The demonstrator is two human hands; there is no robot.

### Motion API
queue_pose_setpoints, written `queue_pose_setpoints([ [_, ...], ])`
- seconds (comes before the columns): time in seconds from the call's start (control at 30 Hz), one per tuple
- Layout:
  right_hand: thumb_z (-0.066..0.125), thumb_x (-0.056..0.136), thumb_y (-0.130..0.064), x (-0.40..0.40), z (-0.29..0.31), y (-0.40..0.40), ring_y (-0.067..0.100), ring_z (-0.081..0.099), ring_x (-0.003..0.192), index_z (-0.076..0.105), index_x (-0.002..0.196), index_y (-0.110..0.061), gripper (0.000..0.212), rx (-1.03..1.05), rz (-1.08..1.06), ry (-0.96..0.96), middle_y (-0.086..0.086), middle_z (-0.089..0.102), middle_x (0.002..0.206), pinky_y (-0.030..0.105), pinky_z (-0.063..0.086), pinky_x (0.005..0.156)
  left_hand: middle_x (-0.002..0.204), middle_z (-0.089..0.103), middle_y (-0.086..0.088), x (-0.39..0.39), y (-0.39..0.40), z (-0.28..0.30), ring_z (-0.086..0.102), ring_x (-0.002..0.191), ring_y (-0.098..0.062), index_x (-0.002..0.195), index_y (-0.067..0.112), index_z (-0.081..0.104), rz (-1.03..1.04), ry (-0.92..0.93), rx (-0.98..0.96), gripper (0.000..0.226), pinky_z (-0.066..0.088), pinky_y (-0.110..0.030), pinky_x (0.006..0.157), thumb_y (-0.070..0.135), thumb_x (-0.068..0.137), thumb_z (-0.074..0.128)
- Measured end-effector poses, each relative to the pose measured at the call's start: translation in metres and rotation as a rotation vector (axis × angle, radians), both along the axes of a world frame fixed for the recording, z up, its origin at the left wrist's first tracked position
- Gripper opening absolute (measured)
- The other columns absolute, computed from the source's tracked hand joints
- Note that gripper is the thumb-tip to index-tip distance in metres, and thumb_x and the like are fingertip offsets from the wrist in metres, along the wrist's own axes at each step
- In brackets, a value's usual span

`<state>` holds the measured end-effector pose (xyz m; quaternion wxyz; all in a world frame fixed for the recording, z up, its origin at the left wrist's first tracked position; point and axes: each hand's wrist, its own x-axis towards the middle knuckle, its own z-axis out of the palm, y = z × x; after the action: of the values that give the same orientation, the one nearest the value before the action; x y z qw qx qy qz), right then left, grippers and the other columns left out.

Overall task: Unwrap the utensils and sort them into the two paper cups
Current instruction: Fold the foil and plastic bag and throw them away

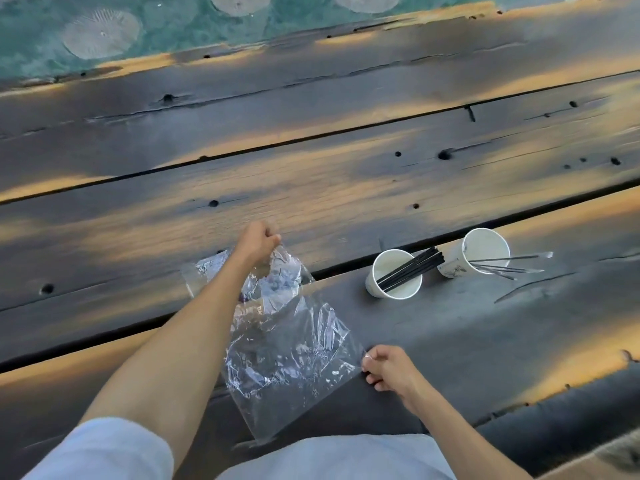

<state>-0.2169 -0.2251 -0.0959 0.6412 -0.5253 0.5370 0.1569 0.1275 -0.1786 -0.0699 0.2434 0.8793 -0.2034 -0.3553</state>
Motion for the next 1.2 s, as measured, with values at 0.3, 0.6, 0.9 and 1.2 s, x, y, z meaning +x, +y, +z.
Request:
queue_pose_setpoints([
  [0.3, 0.057, 0.094, -0.006, -0.013, -0.001, -0.009, 0.014, 0.052, 0.047, 0.058, 0.075, -0.010, 0.019, -0.039, 0.005, 0.039, 0.003, 0.066, 0.066, 0.022, 0.037, 0.044, 0.067, 0.059, -0.005, 0.012, 0.002, 0.001, 0.052, 0.052, -0.013, 0.073, 0.006, 0.059, 0.140, 0.208, -0.033, 0.020, 0.046, -0.021, 0.049, 0.006, 0.093, 0.059],
  [0.6, 0.056, 0.095, -0.008, -0.022, -0.007, -0.010, 0.013, 0.052, 0.043, 0.058, 0.080, -0.007, 0.015, -0.067, -0.110, 0.082, 0.008, 0.068, 0.068, 0.022, 0.035, 0.042, 0.088, 0.068, -0.003, -0.005, -0.008, 0.002, 0.062, 0.077, -0.014, 0.092, 0.011, 0.067, 0.335, -0.010, -0.170, 0.009, 0.048, -0.025, 0.068, 0.011, 0.095, 0.058],
  [0.9, 0.052, 0.097, -0.003, -0.010, -0.011, -0.004, 0.014, 0.053, 0.044, 0.057, 0.082, -0.006, 0.016, -0.057, -0.343, 0.076, 0.010, 0.068, 0.070, 0.022, 0.037, 0.041, 0.105, 0.063, -0.006, -0.092, 0.098, -0.022, 0.060, 0.095, -0.023, 0.108, 0.012, 0.063, 0.586, -0.198, -0.220, 0.015, 0.050, -0.035, 0.081, 0.009, 0.095, 0.056],
  [1.2, 0.055, 0.093, -0.037, -0.008, -0.010, 0.008, 0.037, 0.059, 0.075, 0.047, 0.073, -0.010, 0.035, -0.555, 0.078, 0.259, 0.010, 0.061, 0.068, 0.042, 0.047, 0.066, 0.147, 0.049, -0.011, -0.170, 0.198, -0.051, 0.045, 0.134, -0.028, 0.137, 0.014, 0.055, -0.038, -0.424, 0.127, 0.052, 0.041, -0.045, 0.106, 0.022, 0.089, 0.070],
])
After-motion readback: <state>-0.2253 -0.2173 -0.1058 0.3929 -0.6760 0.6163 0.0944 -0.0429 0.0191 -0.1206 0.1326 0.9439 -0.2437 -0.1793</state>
